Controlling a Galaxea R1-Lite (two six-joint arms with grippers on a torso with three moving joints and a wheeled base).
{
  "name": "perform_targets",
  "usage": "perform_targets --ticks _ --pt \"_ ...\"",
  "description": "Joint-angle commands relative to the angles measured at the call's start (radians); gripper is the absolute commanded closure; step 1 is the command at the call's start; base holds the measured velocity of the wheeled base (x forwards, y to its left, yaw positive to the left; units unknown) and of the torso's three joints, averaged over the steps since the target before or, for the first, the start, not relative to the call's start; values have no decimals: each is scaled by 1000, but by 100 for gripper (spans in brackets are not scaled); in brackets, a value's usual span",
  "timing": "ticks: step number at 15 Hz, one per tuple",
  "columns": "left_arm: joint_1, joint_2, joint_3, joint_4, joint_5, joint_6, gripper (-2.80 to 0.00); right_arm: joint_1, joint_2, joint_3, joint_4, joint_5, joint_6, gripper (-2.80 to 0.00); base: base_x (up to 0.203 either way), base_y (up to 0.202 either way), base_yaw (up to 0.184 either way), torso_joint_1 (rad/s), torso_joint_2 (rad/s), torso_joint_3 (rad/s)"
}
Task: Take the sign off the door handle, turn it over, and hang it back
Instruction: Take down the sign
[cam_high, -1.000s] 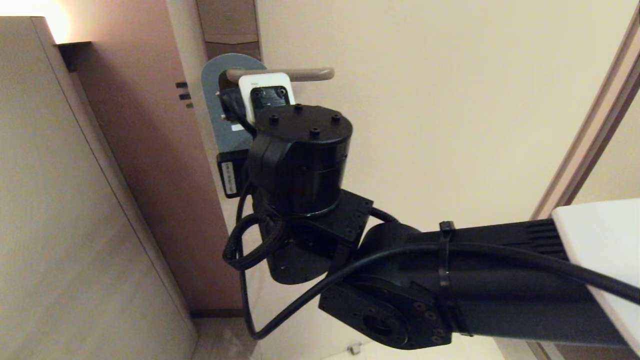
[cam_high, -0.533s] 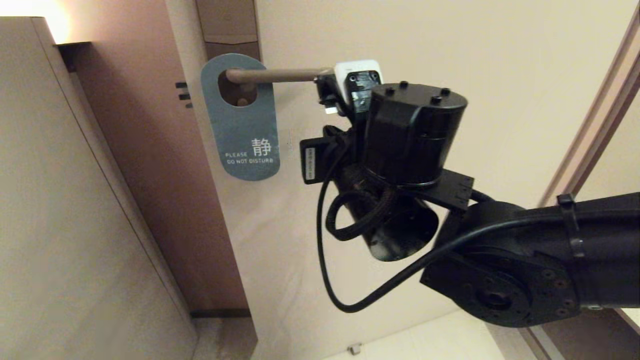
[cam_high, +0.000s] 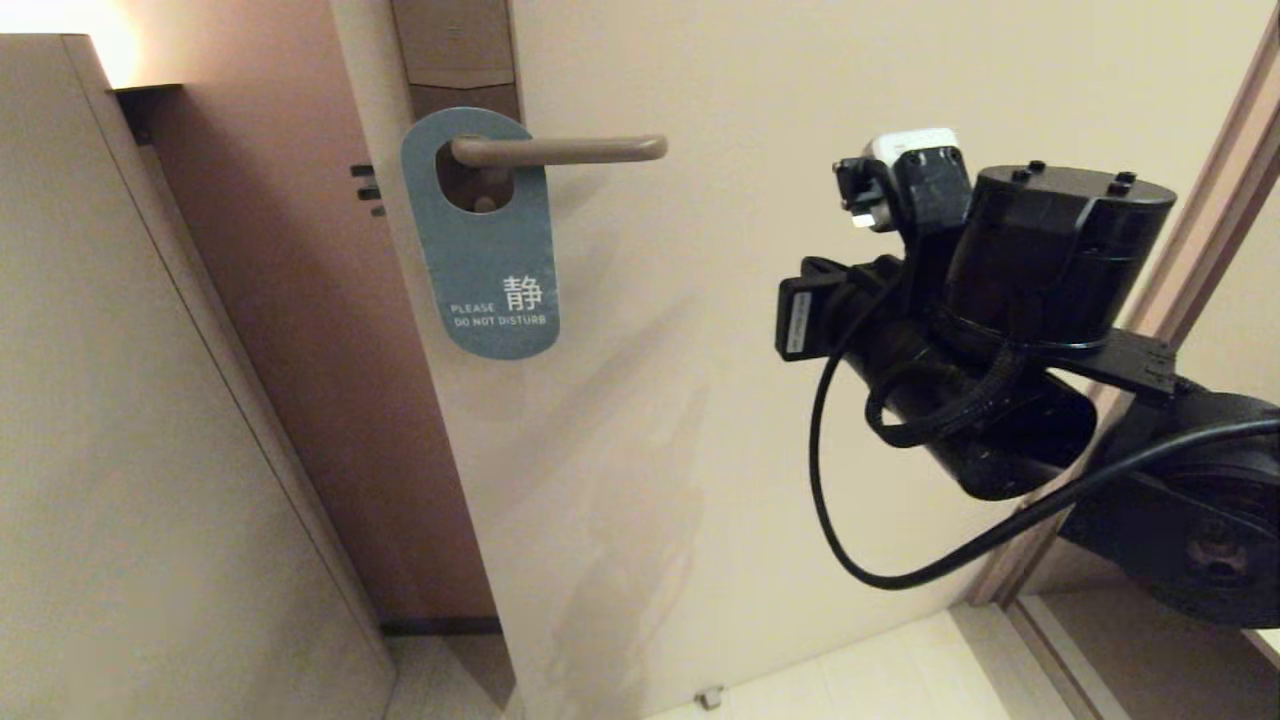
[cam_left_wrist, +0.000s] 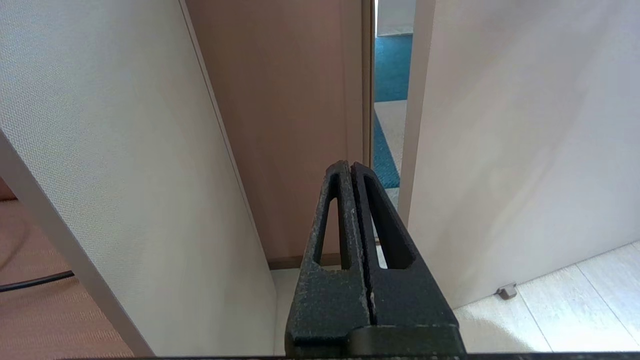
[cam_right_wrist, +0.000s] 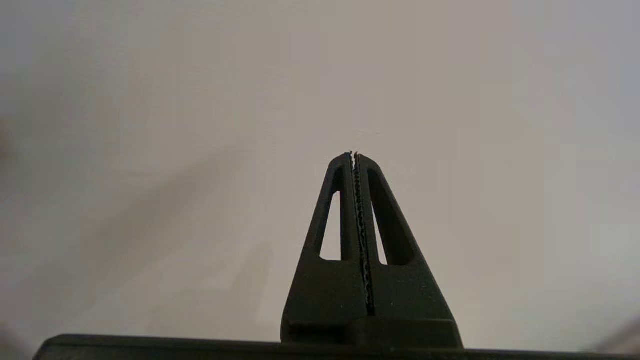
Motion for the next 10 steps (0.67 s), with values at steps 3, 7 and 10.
perform_targets --ticks 3,7,10 --pt "1 1 0 0 0 0 0 -177 -86 80 -5 66 -1 0 0 0 0 0 0 0" --pt "1 1 0 0 0 0 0 -315 -193 208 -4 172 -1 0 0 0 0 0 0 0" --pt "0 1 0 0 0 0 0 -362 -291 353 -2 208 -1 0 0 0 0 0 0 0"
